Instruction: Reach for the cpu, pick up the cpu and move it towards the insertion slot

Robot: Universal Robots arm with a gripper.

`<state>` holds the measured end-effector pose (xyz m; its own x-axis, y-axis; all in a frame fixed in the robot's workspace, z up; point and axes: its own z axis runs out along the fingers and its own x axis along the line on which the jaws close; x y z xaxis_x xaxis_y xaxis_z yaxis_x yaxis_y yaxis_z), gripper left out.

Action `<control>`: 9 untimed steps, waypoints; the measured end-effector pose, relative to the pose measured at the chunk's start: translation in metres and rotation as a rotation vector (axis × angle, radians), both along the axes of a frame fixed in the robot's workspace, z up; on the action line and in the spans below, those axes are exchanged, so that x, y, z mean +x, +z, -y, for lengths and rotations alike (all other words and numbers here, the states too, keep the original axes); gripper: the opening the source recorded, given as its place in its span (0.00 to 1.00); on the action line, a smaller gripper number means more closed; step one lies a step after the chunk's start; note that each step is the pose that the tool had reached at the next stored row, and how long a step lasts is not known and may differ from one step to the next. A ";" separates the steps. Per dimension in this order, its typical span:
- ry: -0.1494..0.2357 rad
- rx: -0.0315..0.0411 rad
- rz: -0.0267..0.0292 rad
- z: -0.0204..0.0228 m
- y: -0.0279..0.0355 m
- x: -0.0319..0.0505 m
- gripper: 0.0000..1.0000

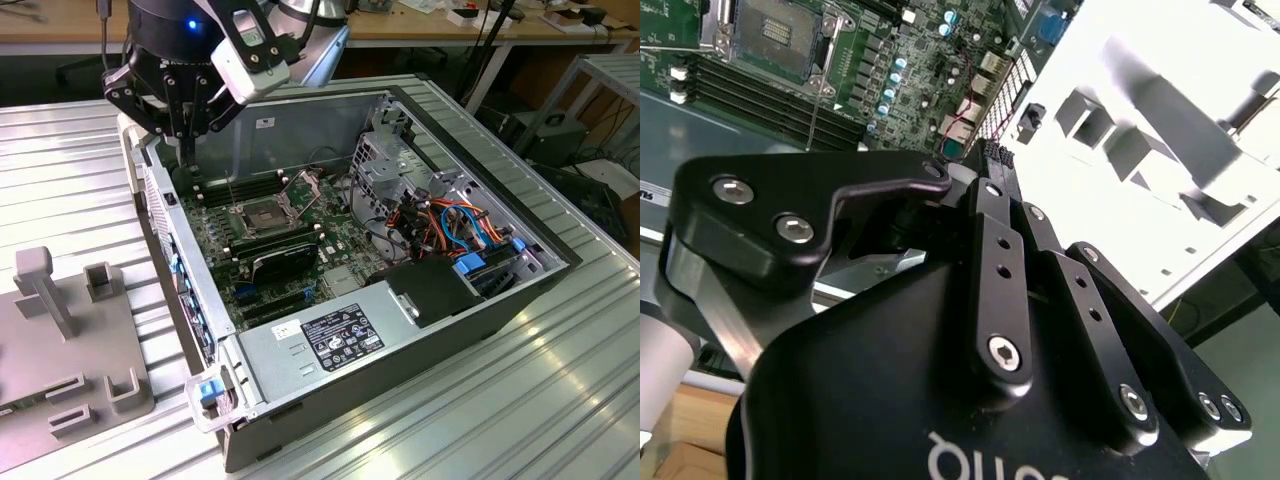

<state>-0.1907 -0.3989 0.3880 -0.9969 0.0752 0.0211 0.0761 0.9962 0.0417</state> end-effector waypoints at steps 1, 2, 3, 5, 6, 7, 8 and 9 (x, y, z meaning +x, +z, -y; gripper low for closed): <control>0.000 0.0001 -0.0003 0.0000 -0.0001 -0.0006 0.11; 0.000 0.0000 -0.0012 0.0000 -0.0002 -0.0020 0.11; 0.000 0.0000 -0.0016 0.0000 -0.0003 -0.0025 0.11; 0.000 0.0000 -0.0026 0.0000 -0.0004 -0.0041 0.11; 0.000 0.0000 -0.0030 0.0000 -0.0005 -0.0047 0.11; 0.000 0.0000 -0.0034 0.0000 -0.0006 -0.0053 0.11; 0.000 0.0001 -0.0037 0.0000 -0.0006 -0.0059 0.11; 0.000 0.0001 -0.0043 0.0000 -0.0008 -0.0068 0.11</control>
<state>-0.1975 -0.3988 0.3872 -0.9968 0.0753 0.0254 0.0763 0.9962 0.0414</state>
